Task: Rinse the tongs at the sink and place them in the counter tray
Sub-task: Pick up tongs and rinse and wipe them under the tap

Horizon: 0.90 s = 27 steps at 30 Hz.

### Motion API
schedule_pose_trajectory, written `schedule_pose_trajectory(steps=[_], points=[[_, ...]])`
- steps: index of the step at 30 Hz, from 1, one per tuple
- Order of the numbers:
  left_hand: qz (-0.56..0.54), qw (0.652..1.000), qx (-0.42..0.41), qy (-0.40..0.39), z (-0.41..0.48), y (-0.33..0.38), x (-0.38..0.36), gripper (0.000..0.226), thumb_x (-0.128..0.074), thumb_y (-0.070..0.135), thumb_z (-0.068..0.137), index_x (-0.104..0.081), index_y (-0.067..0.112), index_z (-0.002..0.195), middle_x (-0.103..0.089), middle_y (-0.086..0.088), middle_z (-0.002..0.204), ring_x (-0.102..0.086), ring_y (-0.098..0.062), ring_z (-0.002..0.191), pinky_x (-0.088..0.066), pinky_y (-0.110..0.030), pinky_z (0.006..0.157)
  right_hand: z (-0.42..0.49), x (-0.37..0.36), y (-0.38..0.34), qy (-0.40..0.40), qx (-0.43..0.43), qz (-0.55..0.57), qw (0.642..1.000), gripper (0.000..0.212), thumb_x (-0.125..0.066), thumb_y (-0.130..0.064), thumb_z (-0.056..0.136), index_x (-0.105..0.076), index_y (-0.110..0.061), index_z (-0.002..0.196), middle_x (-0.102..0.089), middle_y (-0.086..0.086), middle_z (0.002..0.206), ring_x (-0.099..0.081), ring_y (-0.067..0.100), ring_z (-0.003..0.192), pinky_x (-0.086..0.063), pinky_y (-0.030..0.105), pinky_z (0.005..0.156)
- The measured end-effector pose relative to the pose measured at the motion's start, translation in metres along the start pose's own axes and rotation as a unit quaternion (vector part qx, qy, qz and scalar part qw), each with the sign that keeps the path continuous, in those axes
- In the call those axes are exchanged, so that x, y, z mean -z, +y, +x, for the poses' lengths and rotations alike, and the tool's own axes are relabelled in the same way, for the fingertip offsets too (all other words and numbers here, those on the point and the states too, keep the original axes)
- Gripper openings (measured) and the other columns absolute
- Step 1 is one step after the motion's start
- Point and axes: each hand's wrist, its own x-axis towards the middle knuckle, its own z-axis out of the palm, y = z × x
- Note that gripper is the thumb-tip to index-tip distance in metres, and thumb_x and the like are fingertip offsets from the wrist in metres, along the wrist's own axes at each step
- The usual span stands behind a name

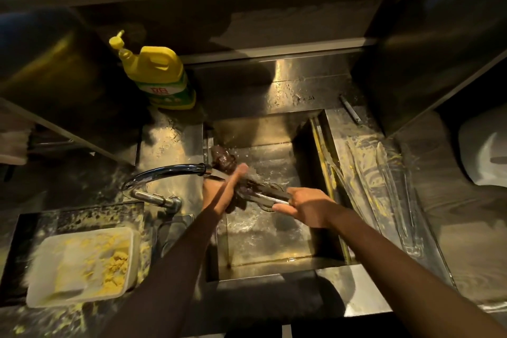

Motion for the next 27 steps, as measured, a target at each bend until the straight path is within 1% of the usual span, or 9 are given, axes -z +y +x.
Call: schedule_pose_trajectory(steps=[2, 5, 9, 13, 15, 19, 22, 25, 27], points=[[-0.082, 0.992, 0.062, 0.071, 0.000, 0.005, -0.010, 0.040, -0.076, 0.054, 0.076, -0.065, 0.017, 0.087, -0.072, -0.003, 0.084, -0.069, -0.017, 0.073, -0.057, -0.023, 0.060, 0.005, -0.006, -0.007, 0.010, -0.015, 0.046, 0.999, 0.056, -0.042, -0.073, 0.091, -0.060, -0.021, 0.099, -0.064, 0.002, 0.094, -0.061, 0.017, 0.081, -0.052, 0.035, 0.081], [-0.075, 0.989, 0.108, 0.070, 0.006, 0.000, -0.012, 0.065, -0.075, 0.072, 0.063, -0.067, 0.014, 0.093, -0.073, -0.006, 0.086, -0.069, -0.020, 0.074, -0.056, -0.032, 0.071, 0.005, -0.015, -0.016, 0.019, -0.013, 0.073, 0.997, 0.058, -0.045, -0.070, 0.092, -0.060, -0.017, 0.109, -0.065, 0.001, 0.093, -0.062, 0.018, 0.083, -0.051, 0.034, 0.080], [0.042, 0.998, 0.019, 0.033, 0.010, -0.002, 0.002, 0.054, -0.071, 0.065, 0.074, -0.069, 0.018, 0.099, -0.073, 0.000, 0.090, -0.071, -0.017, 0.081, -0.057, -0.032, 0.075, -0.004, 0.002, 0.002, 0.000, 0.013, -0.028, 1.000, 0.055, -0.038, -0.069, 0.094, -0.055, -0.020, 0.073, -0.060, 0.003, 0.107, -0.062, 0.016, 0.092, -0.049, 0.032, 0.087], [-0.169, 0.978, 0.105, 0.065, 0.012, 0.002, 0.009, 0.029, -0.058, 0.033, 0.097, -0.065, 0.010, 0.114, -0.066, -0.009, 0.107, -0.061, -0.021, 0.088, -0.047, -0.038, 0.096, -0.012, 0.005, 0.014, 0.043, -0.005, 0.049, 0.998, 0.054, -0.042, -0.065, 0.094, -0.056, -0.025, 0.061, -0.058, 0.001, 0.121, -0.054, 0.001, 0.079, -0.045, 0.028, 0.083], [-0.272, 0.950, 0.150, -0.014, 0.004, 0.005, 0.004, 0.029, -0.051, 0.031, 0.099, -0.064, 0.009, 0.113, -0.068, -0.008, 0.096, -0.062, -0.020, 0.084, -0.051, -0.042, 0.092, -0.013, 0.003, 0.010, 0.039, -0.010, 0.097, 0.994, 0.044, -0.047, -0.063, 0.094, -0.055, -0.029, 0.068, -0.056, -0.014, 0.127, -0.060, 0.006, 0.088, -0.046, 0.027, 0.085], [-0.362, 0.922, 0.127, -0.058, -0.005, 0.008, -0.009, 0.014, -0.055, 0.022, 0.090, -0.060, 0.015, 0.102, -0.071, -0.007, 0.079, -0.063, -0.023, 0.079, -0.053, -0.040, 0.078, -0.004, -0.017, -0.007, 0.010, -0.021, 0.193, 0.981, 0.042, -0.054, -0.066, 0.089, -0.059, -0.027, 0.104, -0.066, 0.001, 0.101, -0.064, 0.014, 0.084, -0.049, 0.029, 0.073], [-0.406, 0.903, 0.128, -0.063, 0.001, -0.001, -0.002, 0.051, -0.081, 0.017, 0.061, -0.057, 0.010, 0.105, -0.063, -0.006, 0.083, -0.058, -0.016, 0.071, -0.054, -0.031, 0.061, 0.000, -0.032, -0.007, 0.021, -0.007, 0.218, 0.976, 0.069, -0.045, -0.077, 0.086, -0.063, -0.019, 0.120, -0.061, 0.007, 0.120, -0.059, 0.021, 0.107, -0.043, 0.032, 0.091], [-0.365, 0.911, 0.171, -0.087, -0.003, -0.011, -0.006, 0.006, -0.059, 0.019, 0.091, -0.058, 0.012, 0.091, -0.057, -0.005, 0.084, -0.052, -0.015, 0.074, -0.050, -0.028, 0.064, -0.003, -0.031, -0.006, 0.019, 0.019, 0.236, 0.972, 0.064, -0.042, -0.071, 0.093, -0.067, -0.014, 0.107, -0.052, 0.002, 0.106, -0.051, 0.017, 0.097, -0.038, 0.030, 0.087], [-0.287, 0.940, 0.168, -0.074, -0.005, -0.012, -0.013, 0.013, -0.053, 0.026, 0.096, -0.060, 0.017, 0.091, -0.056, -0.001, 0.081, -0.050, -0.014, 0.074, -0.045, -0.029, 0.072, -0.005, -0.029, -0.011, 0.006, 0.040, 0.259, 0.965, 0.059, -0.043, -0.068, 0.094, -0.067, -0.014, 0.097, -0.055, -0.005, 0.093, -0.052, 0.012, 0.083, -0.043, 0.033, 0.081]])
